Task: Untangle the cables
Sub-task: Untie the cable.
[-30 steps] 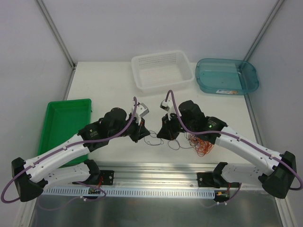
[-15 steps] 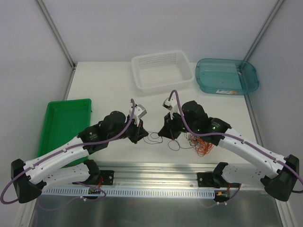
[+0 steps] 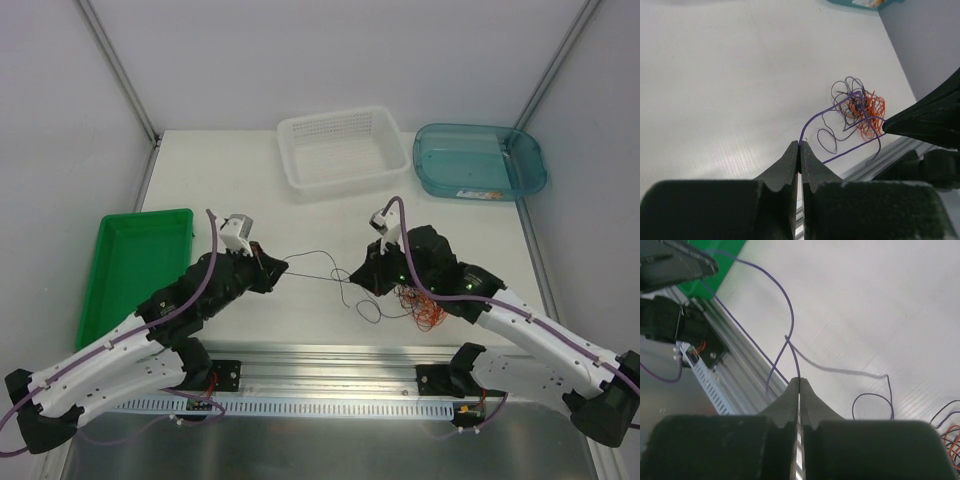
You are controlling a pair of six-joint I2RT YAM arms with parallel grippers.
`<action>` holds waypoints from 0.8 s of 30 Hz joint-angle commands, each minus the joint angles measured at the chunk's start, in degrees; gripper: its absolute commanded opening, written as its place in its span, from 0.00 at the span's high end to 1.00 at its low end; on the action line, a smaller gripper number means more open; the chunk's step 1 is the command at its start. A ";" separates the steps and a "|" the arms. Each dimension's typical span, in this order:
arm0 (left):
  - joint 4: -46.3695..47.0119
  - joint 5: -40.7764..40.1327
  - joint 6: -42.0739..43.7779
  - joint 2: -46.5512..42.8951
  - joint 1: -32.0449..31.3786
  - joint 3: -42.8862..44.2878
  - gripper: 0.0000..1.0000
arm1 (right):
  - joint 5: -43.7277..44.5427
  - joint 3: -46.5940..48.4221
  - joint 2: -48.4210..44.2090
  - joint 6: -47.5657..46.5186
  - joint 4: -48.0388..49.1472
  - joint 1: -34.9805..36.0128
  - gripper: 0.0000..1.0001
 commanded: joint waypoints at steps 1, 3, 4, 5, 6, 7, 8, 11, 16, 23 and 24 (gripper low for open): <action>-1.92 -12.84 -8.29 -2.89 1.12 -2.22 1.00 | 11.19 -1.65 -4.94 5.09 -3.53 -2.43 0.99; -3.59 -16.19 -11.47 -4.73 1.21 -4.15 1.00 | 15.74 -2.70 -6.71 6.77 -3.62 -4.10 0.99; -3.94 -16.63 -13.31 -5.17 1.21 -4.77 1.00 | 17.25 -2.88 -7.67 8.78 -4.32 -4.62 0.99; -4.03 -16.89 -13.59 -5.61 1.21 -5.21 1.00 | 18.92 -2.97 -9.07 9.50 -4.93 -5.41 0.99; -4.29 -16.98 -13.94 -6.14 1.21 -5.57 1.00 | 22.15 -2.88 -9.78 10.63 -5.72 -5.77 0.99; -4.56 -16.90 -14.47 -6.41 1.21 -6.18 1.00 | 24.27 -2.80 -10.31 11.86 -7.82 -6.12 0.99; -4.65 -16.81 -14.91 -6.67 1.21 -6.45 1.00 | 27.60 -2.71 -11.27 14.23 -8.54 -6.30 0.99; -4.82 -15.58 -18.77 -6.67 1.12 -8.11 1.00 | 30.35 -3.23 -12.60 16.18 -8.55 -6.56 0.99; -4.74 -12.34 -16.42 -2.90 1.21 -6.99 1.00 | 18.53 -1.92 -7.70 9.17 -3.10 -6.56 0.98; -4.21 -6.28 -8.59 2.37 1.21 -2.23 1.00 | -3.97 -0.33 6.28 6.77 6.12 -5.95 0.70; -3.95 -5.39 -7.98 2.73 1.12 -1.88 1.00 | -5.48 -0.16 7.16 7.39 7.96 -5.86 0.65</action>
